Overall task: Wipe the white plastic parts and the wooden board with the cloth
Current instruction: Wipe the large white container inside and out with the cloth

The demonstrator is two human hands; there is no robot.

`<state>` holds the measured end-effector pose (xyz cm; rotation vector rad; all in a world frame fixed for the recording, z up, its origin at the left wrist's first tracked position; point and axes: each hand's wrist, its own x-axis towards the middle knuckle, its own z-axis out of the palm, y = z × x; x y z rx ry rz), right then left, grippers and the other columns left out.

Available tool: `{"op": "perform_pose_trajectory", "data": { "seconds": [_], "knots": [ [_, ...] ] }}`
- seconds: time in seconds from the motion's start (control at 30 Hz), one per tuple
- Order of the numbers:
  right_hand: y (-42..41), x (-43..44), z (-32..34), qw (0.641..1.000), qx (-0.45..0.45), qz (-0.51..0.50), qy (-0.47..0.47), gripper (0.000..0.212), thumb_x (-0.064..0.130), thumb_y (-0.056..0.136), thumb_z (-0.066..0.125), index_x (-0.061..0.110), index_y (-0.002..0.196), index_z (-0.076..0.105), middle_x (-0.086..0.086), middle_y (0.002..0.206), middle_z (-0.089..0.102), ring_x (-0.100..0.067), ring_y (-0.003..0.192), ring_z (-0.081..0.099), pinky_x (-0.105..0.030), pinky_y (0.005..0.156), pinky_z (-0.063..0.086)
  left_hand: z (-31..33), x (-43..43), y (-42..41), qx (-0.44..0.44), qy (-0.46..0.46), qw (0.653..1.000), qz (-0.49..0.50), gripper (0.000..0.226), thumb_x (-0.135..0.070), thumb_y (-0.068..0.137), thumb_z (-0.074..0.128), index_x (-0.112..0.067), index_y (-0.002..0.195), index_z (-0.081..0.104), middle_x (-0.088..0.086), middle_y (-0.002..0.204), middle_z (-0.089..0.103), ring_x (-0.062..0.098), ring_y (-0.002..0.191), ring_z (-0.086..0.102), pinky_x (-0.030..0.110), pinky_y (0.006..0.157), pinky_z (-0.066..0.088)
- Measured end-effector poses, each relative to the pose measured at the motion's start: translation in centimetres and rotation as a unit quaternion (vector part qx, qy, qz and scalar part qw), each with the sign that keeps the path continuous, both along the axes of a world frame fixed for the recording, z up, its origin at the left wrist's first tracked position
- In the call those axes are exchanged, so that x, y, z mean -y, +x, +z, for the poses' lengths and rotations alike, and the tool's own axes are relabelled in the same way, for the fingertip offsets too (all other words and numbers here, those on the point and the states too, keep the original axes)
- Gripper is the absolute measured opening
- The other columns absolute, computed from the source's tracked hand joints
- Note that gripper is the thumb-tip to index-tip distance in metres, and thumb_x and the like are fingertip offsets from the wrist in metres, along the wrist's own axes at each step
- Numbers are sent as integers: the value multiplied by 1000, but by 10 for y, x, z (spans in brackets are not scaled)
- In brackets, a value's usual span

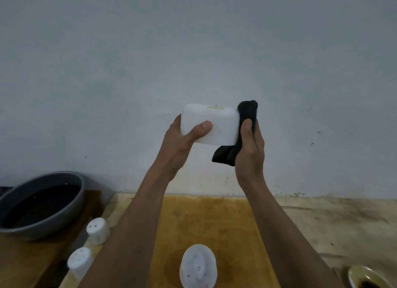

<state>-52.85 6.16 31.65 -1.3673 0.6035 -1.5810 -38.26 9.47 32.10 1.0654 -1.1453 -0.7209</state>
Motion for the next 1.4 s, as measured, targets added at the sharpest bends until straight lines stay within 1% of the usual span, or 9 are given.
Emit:
{"op": "perform_pose_trajectory", "data": {
  "seconds": [0.2, 0.37, 0.6, 0.77, 0.9, 0.97, 1.1, 1.2, 1.4],
  "knots": [
    [-6, 0, 8, 999, 25, 26, 24, 25, 33, 106, 39, 42, 117, 60, 24, 93, 70, 0, 86, 66, -21, 70, 54, -13, -1, 5, -128, 20, 990, -51, 108, -57, 52, 90, -17, 141, 45, 8, 138, 59, 24, 123, 64, 47, 99, 57],
    [-10, -4, 3, 999, 17, 18, 23, 26, 35, 106, 39, 43, 114, 63, 21, 93, 67, -2, 84, 64, -37, 66, 59, -15, -2, 4, -98, 13, 992, -82, 52, -52, 66, 67, -36, 115, 73, -6, 122, 72, 19, 123, 61, 33, 96, 55],
    [-12, -12, -23, 996, 37, 32, 68, 27, 34, 105, 38, 43, 114, 61, 26, 90, 70, 2, 84, 67, -27, 64, 59, -29, -6, 9, -137, 52, 986, -80, 121, -55, 41, 99, -17, 142, 46, 10, 138, 61, 30, 124, 63, 45, 95, 58],
    [-13, -13, -36, 999, -38, 3, 34, 22, 40, 105, 39, 46, 115, 58, 27, 90, 66, 0, 86, 65, -34, 69, 61, -43, -17, 13, -284, 88, 932, -210, 86, -43, 69, 89, -15, 144, 57, 15, 144, 61, 36, 131, 59, 53, 105, 52],
    [-7, -15, -53, 992, -123, -7, 6, 33, 44, 101, 38, 39, 129, 56, 20, 103, 64, -5, 95, 62, -26, 75, 56, -42, -15, 4, -429, 135, 886, -114, 59, -58, 93, 59, -14, 132, 67, 14, 120, 74, 32, 100, 74, 42, 80, 62],
    [-7, -14, -58, 991, -135, 9, 26, 28, 40, 105, 39, 40, 127, 57, 19, 105, 65, -2, 97, 61, -21, 77, 54, -43, -9, 2, -425, 129, 894, -57, 49, -52, 97, 56, -16, 128, 68, 10, 107, 79, 27, 85, 77, 37, 67, 65],
    [-14, -3, -47, 977, -193, 39, 80, 24, 39, 106, 37, 45, 107, 60, 12, 100, 67, 5, 88, 61, -12, 72, 50, -43, -8, 3, -361, 134, 923, -24, 52, -54, 97, 54, -16, 132, 66, 8, 121, 75, 25, 108, 73, 40, 84, 60],
    [-20, 9, -33, 961, -260, 54, 73, 25, 44, 105, 36, 44, 105, 61, -5, 103, 67, -9, 85, 63, -28, 80, 50, -42, -8, 2, -327, 136, 935, -26, 53, -53, 99, 52, -13, 132, 65, 9, 123, 74, 26, 115, 70, 41, 89, 58],
    [-6, 19, -18, 922, -388, 17, -13, 28, 42, 105, 33, 34, 112, 58, 11, 86, 64, -12, 74, 60, -29, 62, 44, -40, -5, -7, -281, 155, 947, -2, 43, -50, 99, 57, -16, 120, 72, 10, 114, 77, 31, 107, 73, 48, 92, 58]
  ]
}}
